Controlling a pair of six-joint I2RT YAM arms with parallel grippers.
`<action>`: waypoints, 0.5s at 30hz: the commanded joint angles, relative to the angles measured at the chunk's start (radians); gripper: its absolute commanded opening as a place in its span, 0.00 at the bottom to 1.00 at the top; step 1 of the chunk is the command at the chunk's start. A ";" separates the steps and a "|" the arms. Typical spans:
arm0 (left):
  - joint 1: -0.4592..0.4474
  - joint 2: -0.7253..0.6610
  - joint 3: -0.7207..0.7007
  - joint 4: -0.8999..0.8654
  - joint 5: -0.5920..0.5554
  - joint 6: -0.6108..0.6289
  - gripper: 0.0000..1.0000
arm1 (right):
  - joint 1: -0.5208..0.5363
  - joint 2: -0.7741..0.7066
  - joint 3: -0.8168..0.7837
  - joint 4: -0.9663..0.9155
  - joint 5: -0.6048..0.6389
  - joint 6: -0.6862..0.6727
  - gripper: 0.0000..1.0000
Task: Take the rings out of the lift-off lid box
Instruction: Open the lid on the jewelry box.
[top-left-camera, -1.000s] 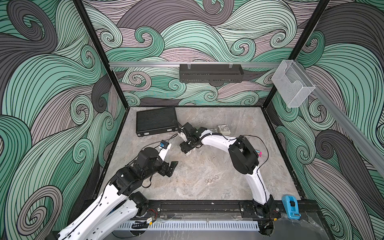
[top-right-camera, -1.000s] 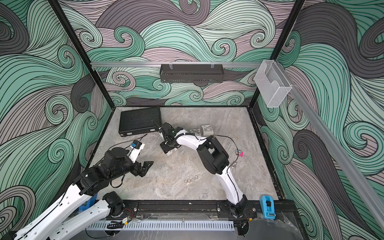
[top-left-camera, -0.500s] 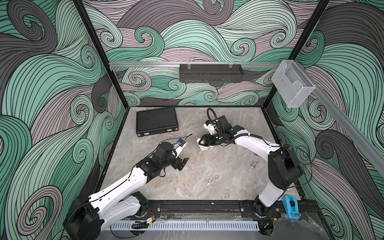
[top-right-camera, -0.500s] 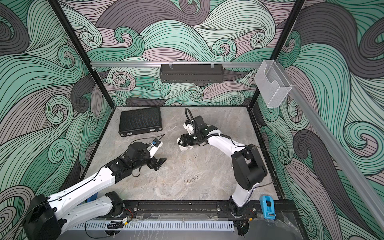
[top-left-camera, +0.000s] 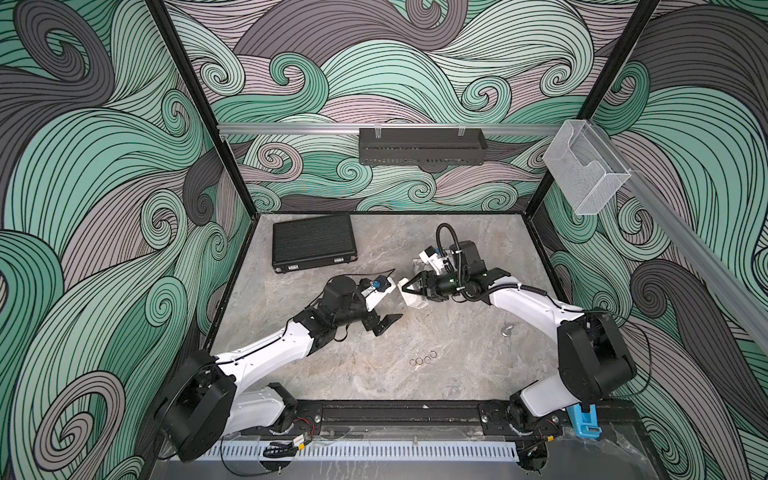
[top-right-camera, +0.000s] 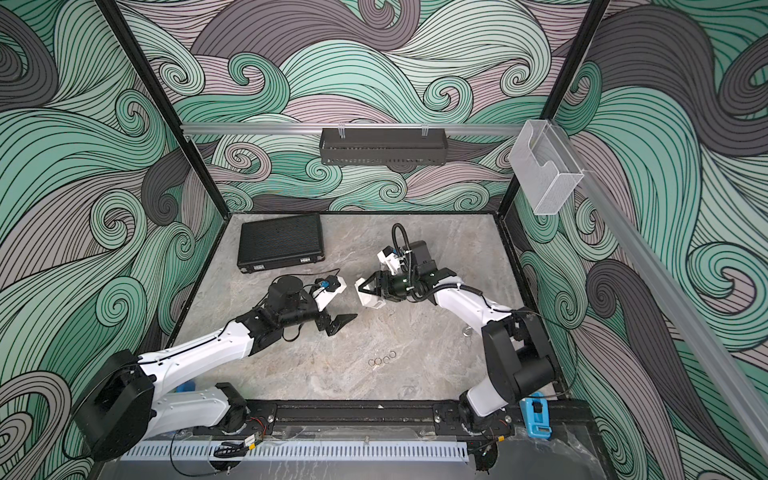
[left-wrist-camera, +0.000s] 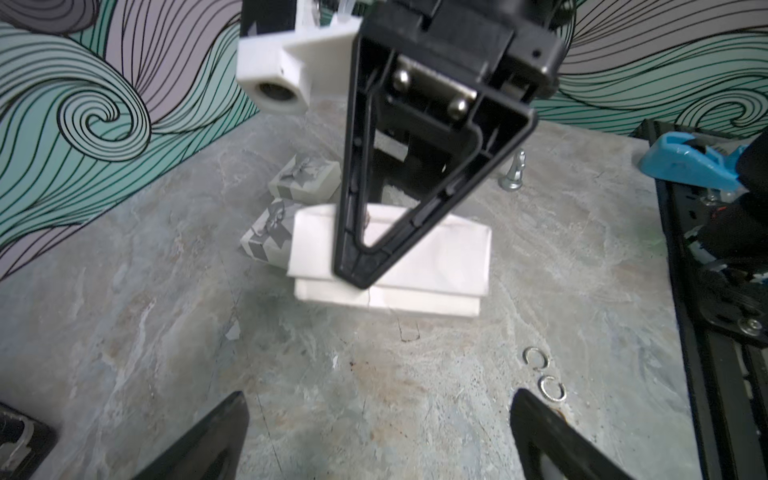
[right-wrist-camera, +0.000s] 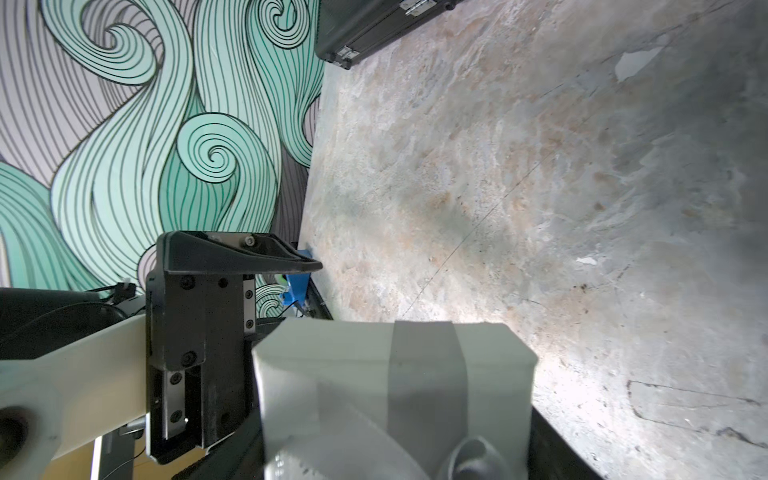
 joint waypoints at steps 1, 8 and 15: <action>-0.013 0.010 -0.011 0.097 0.055 -0.021 0.99 | -0.005 -0.024 -0.023 0.121 -0.076 0.090 0.69; -0.016 0.024 -0.012 0.117 0.073 -0.033 0.97 | -0.005 -0.036 -0.038 0.194 -0.110 0.159 0.69; -0.018 0.047 0.004 0.124 0.076 -0.035 0.95 | -0.003 -0.039 -0.046 0.226 -0.139 0.186 0.69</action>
